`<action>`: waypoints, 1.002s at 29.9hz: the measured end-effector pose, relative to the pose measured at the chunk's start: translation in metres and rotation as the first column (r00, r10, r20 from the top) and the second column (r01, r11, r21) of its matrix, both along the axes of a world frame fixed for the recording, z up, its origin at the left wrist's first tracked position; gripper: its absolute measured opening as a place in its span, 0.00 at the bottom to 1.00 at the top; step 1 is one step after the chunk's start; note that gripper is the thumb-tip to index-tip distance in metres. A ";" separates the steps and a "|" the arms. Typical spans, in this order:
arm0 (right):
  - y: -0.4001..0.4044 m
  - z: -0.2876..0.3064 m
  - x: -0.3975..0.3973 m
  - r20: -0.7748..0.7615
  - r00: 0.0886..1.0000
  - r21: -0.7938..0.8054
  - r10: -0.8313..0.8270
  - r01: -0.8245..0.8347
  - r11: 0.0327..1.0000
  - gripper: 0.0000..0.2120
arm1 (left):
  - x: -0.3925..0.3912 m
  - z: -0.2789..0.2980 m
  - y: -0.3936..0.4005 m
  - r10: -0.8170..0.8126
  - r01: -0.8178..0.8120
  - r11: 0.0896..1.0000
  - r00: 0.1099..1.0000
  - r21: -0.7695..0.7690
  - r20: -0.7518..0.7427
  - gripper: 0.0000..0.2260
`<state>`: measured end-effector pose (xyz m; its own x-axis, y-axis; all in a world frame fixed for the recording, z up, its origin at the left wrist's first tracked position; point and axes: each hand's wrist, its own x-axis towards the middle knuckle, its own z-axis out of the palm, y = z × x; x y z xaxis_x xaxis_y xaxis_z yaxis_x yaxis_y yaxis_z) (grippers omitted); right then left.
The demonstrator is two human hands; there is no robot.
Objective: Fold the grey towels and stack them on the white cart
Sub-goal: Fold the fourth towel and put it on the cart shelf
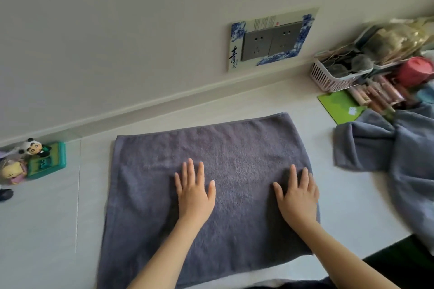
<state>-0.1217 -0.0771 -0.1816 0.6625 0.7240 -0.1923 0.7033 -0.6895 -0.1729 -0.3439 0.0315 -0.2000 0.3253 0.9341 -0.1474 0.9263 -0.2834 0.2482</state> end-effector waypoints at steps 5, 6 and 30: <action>-0.025 0.021 0.011 -0.198 0.933 0.034 -0.302 0.314 0.949 0.30 | -0.001 -0.010 -0.033 -0.107 0.105 0.993 0.994 0.052 0.024 0.25; -0.024 0.021 0.012 -0.272 0.903 0.044 -0.332 0.356 0.933 0.27 | -0.003 -0.011 -0.031 -0.072 0.070 0.996 0.997 0.058 0.035 0.25; -0.043 0.012 -0.107 -0.034 0.978 0.240 0.203 -0.189 0.952 0.22 | -0.019 0.010 -0.017 0.244 -0.017 0.944 0.707 -0.330 0.664 0.21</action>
